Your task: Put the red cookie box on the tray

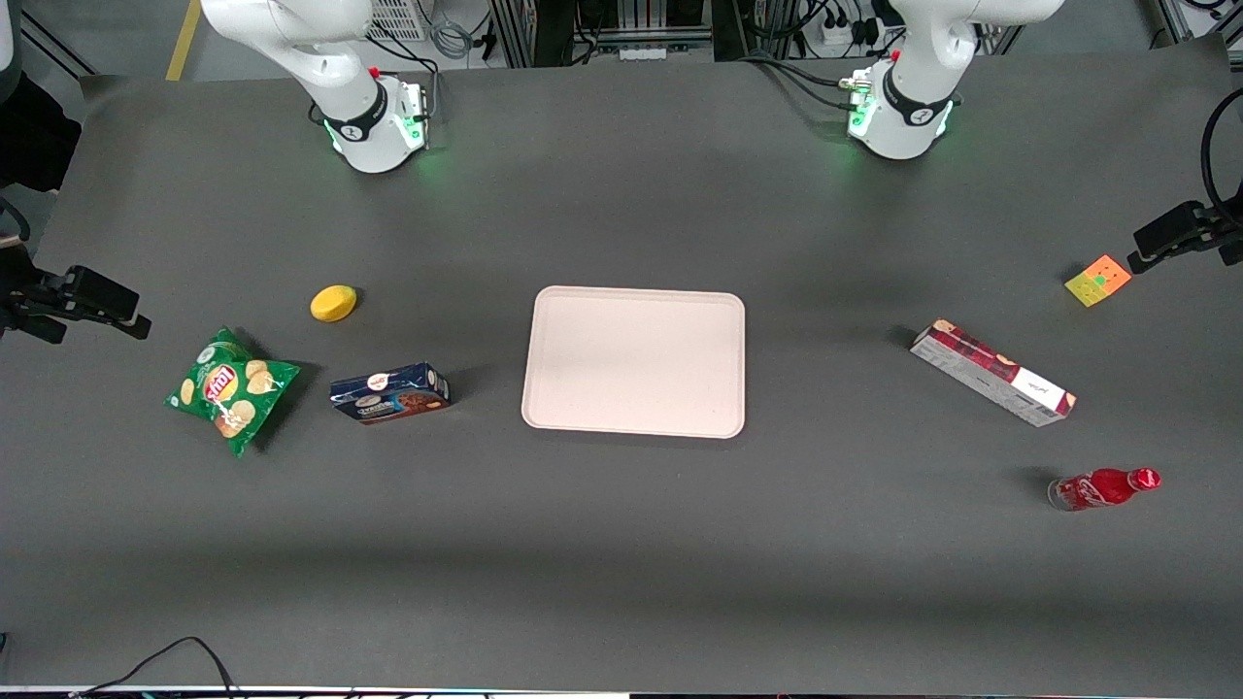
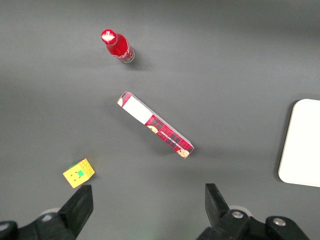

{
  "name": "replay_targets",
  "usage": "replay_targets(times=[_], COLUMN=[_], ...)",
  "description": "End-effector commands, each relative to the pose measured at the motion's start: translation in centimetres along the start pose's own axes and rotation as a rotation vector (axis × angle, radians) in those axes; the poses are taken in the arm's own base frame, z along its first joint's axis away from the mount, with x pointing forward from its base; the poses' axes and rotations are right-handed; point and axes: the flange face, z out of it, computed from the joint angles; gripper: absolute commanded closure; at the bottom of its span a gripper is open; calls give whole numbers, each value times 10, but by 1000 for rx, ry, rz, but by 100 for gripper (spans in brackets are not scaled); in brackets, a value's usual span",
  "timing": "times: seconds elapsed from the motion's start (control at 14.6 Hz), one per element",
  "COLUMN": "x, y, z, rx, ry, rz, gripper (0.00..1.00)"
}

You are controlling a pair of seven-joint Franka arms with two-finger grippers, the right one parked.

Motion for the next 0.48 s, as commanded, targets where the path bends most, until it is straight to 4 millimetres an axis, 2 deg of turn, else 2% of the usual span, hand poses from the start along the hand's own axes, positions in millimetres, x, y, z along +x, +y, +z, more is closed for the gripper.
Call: replay_targets(times=[0.0, 0.14, 0.41], x=[-1, -3, -1], y=[0, 3, 9], z=[-8, -12, -7], rx=[-1, -3, -8], ry=[-10, -12, -16], rz=[17, 33, 52], gripper=[0, 0, 0])
